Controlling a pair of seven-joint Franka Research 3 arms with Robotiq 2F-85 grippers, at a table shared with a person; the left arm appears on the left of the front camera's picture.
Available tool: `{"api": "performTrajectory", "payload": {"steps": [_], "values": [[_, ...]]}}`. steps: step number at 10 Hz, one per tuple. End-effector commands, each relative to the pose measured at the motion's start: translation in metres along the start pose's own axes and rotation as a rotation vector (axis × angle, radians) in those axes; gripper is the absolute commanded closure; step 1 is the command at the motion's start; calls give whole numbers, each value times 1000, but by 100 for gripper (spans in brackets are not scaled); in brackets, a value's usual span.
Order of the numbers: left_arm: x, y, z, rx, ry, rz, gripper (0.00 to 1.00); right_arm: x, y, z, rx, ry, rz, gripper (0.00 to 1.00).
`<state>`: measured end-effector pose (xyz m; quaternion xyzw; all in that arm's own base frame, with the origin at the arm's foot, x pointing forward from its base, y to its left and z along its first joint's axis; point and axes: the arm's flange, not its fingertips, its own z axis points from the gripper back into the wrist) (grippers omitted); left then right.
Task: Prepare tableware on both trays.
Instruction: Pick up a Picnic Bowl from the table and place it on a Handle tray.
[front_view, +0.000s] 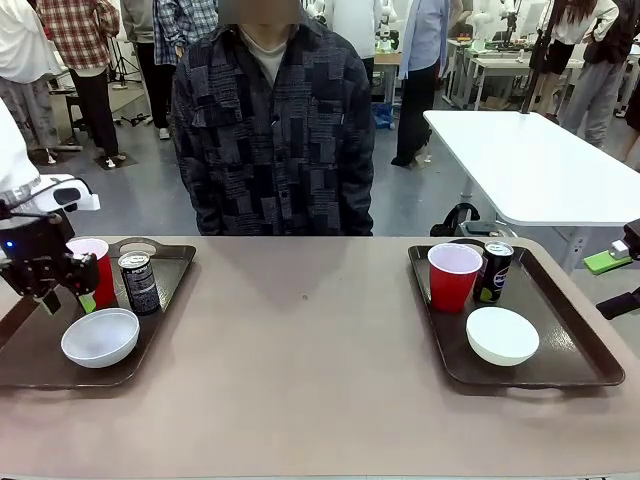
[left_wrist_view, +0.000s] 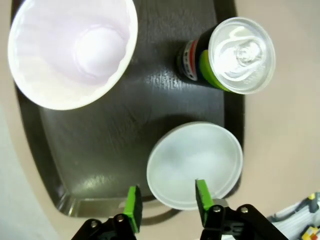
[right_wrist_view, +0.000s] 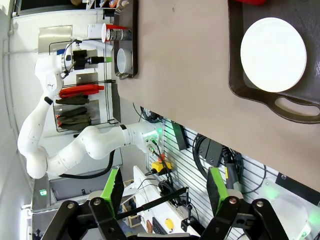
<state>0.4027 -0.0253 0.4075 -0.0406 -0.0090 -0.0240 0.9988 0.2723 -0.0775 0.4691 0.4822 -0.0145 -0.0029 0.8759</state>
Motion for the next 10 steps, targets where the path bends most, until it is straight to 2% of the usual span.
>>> {"api": "performTrajectory", "payload": {"steps": [1, 2, 3, 6, 7, 10], "values": [[-12, -8, 30, -37, -13, -46, 0, -1, 2, 0, 16, -4, -3, 13], [-17, -14, 43, -31, -28, -65, 14, -1, 2, 0, 16, -4, -3, 13], [-24, -21, 55, -27, -36, -84, 0, -1, 2, 0, 16, -4, -3, 13], [-33, -34, 73, 38, -82, -93, 0, -1, 2, 0, 16, -4, -3, 13], [-28, -29, 68, -1, -63, -79, 0, -1, 2, 0, 16, -4, -3, 13], [-28, -29, 68, -1, -63, -79, 0, -1, 2, 0, 16, -4, -3, 13]]}}
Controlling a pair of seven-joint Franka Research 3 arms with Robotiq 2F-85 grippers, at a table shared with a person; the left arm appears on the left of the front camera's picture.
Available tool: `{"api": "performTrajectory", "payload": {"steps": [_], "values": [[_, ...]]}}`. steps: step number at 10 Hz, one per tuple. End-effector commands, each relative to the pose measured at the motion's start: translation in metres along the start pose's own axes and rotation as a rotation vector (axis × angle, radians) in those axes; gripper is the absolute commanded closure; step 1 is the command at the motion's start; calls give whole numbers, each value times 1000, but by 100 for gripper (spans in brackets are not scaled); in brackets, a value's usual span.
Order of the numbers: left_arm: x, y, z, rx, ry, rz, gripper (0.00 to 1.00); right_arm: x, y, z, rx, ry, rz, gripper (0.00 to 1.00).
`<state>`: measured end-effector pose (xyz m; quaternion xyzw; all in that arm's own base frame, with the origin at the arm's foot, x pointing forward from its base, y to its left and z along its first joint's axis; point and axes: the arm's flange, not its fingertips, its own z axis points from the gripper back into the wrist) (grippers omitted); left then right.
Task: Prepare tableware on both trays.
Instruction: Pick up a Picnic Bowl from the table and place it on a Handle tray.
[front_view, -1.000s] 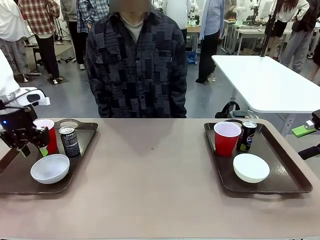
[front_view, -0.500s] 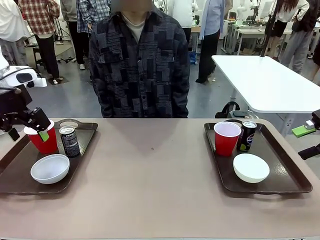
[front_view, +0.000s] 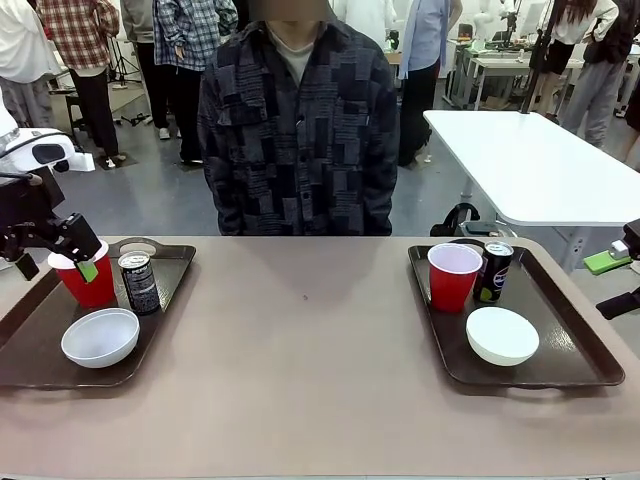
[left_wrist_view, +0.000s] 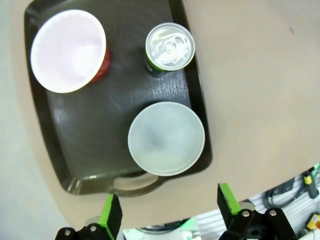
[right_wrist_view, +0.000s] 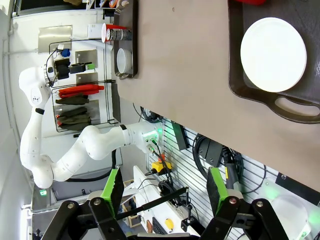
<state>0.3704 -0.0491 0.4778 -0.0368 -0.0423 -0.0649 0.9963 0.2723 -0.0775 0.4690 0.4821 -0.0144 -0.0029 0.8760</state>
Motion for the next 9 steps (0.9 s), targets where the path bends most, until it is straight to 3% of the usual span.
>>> {"api": "performTrajectory", "payload": {"steps": [1, 2, 4, 7, 9], "values": [[1, 2, -1, -9, 0, 6, 0, -1, 2, 0, 16, -4, -3, 13], [0, 0, 0, 0, 0, 0, 0, -1, 2, 0, 16, -4, -3, 13], [9, 13, -3, -414, 79, -2, 0, -1, 2, 0, 16, -4, -3, 13], [-10, 55, 18, -997, 191, 32, 0, -1, 2, 0, 16, -4, -3, 13], [-18, 79, 25, -1173, 190, 70, 0, -1, 2, 0, 16, -4, -3, 13]]}}
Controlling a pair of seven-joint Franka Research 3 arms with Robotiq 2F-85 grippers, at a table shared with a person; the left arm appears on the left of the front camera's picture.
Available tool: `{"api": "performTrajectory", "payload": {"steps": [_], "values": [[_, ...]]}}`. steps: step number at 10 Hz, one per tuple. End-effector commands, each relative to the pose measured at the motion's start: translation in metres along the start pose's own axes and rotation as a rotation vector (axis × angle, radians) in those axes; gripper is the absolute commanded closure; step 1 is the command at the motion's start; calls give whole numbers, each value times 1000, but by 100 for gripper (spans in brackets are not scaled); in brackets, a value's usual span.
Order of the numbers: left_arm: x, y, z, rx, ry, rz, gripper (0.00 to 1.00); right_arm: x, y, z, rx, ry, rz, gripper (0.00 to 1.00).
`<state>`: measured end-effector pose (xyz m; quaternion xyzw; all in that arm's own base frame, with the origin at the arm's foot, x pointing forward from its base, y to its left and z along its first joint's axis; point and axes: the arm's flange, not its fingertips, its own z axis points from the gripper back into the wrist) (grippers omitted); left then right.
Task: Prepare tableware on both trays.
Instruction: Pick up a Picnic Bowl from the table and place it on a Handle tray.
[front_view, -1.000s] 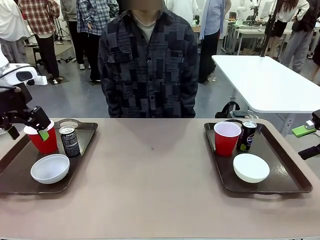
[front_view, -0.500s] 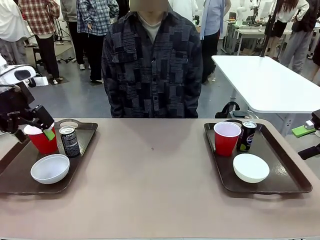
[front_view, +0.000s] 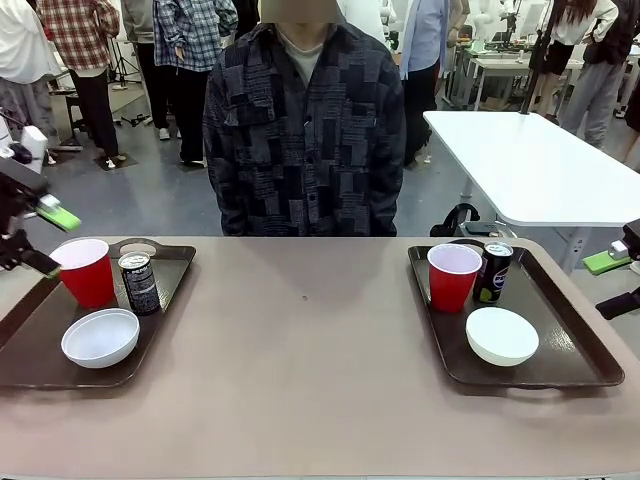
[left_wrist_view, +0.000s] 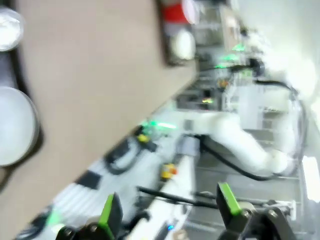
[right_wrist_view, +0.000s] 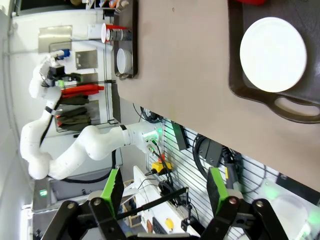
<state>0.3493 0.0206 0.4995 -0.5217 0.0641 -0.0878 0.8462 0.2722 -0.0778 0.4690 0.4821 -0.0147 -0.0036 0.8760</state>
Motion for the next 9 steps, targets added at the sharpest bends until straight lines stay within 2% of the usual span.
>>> {"api": "performTrajectory", "payload": {"steps": [1, 3, 5, 8, 9], "values": [[5, 18, 26, -192, -61, 132, 0, -1, 2, 0, 16, -3, -2, 13], [-8, 31, 43, -162, -123, 189, 0, -1, 2, 0, 16, -3, -2, 13], [-17, 45, 54, -111, -183, 176, 0, -1, 2, 0, 16, -3, -2, 13], [-28, 42, 43, 3, -161, 76, 0, -1, 2, 0, 16, -3, -2, 13], [-17, 49, 59, -103, -171, 166, 0, -1, 2, 0, 16, -3, -2, 13]]}}
